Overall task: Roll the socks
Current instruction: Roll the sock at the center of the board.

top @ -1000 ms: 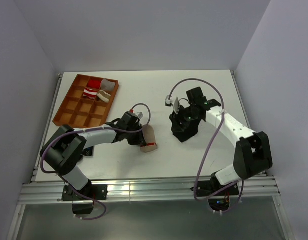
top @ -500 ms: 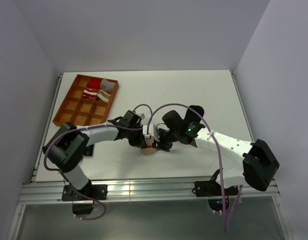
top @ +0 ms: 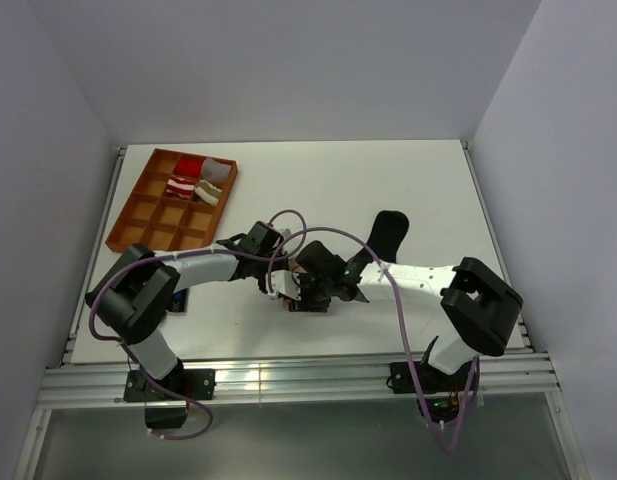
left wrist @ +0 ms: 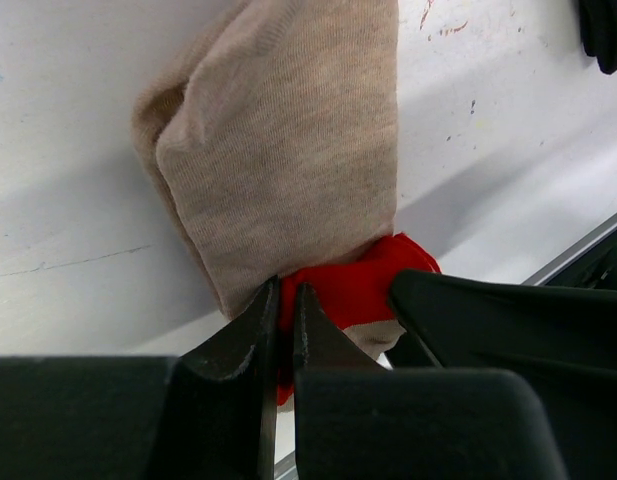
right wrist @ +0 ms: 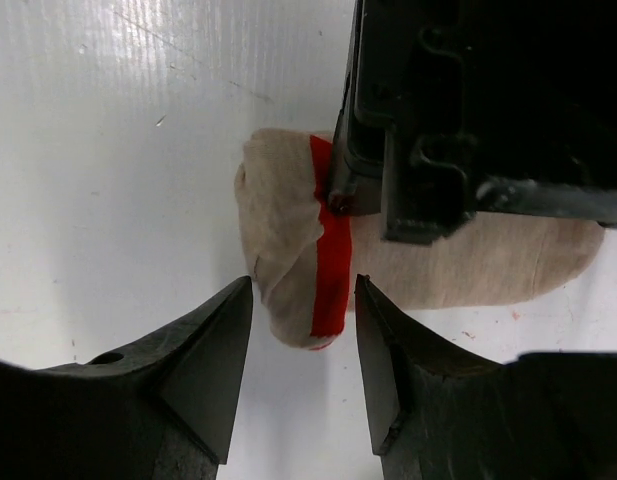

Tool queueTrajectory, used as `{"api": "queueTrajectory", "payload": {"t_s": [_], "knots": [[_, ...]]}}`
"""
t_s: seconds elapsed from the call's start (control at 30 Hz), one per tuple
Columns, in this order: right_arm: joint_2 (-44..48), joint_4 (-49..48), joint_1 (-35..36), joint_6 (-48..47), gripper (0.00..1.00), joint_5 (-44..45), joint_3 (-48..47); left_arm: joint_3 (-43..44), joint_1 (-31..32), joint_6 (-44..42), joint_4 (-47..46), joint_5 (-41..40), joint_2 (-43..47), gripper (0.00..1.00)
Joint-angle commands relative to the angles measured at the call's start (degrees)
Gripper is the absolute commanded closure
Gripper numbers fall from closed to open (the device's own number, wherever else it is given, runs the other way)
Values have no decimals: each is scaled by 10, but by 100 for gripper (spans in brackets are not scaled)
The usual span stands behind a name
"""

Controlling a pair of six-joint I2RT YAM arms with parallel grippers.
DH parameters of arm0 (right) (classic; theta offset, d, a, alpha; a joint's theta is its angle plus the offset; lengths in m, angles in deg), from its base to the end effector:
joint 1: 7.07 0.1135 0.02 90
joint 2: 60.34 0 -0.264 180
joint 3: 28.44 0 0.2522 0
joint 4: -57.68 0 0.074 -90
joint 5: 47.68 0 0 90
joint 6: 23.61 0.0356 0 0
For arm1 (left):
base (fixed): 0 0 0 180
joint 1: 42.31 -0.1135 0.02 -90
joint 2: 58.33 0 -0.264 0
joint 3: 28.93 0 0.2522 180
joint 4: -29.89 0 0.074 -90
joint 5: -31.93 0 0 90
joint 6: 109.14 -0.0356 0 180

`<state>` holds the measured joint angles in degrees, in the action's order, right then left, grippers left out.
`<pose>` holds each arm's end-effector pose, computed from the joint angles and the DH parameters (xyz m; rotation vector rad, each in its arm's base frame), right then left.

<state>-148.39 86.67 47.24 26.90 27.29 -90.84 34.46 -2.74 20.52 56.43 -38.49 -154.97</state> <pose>0.1682 0.2499 0.1798 -1.9196 1.6507 0.4349 0.2356 -0.2102 0.1445 0.1293 2.8238 -0.8613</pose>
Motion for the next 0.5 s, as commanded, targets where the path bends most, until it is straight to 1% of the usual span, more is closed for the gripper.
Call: {"api": "queueTrajectory", "payload": {"t_s": [0.0,0.17,0.23,0.3,0.4,0.43,0.47], "knots": [[-11,-29,12,-8,47,27,-19,-9,4,-20,38,-7,-21,99],[-31,-29,24,-8,48,41,-17,-7,4,-15,26,1,-28,99],[-35,-22,25,-6,52,46,-22,-8,3,-13,17,5,-31,99],[-39,-20,25,-2,53,54,-25,-10,3,-6,9,13,-35,98],[-52,13,26,5,65,54,-46,-13,2,6,-3,15,-35,95],[-55,23,26,7,71,53,-48,-15,0,11,-8,17,-32,92],[-56,27,24,8,73,49,-48,-19,-2,25,-24,20,-28,90]]}}
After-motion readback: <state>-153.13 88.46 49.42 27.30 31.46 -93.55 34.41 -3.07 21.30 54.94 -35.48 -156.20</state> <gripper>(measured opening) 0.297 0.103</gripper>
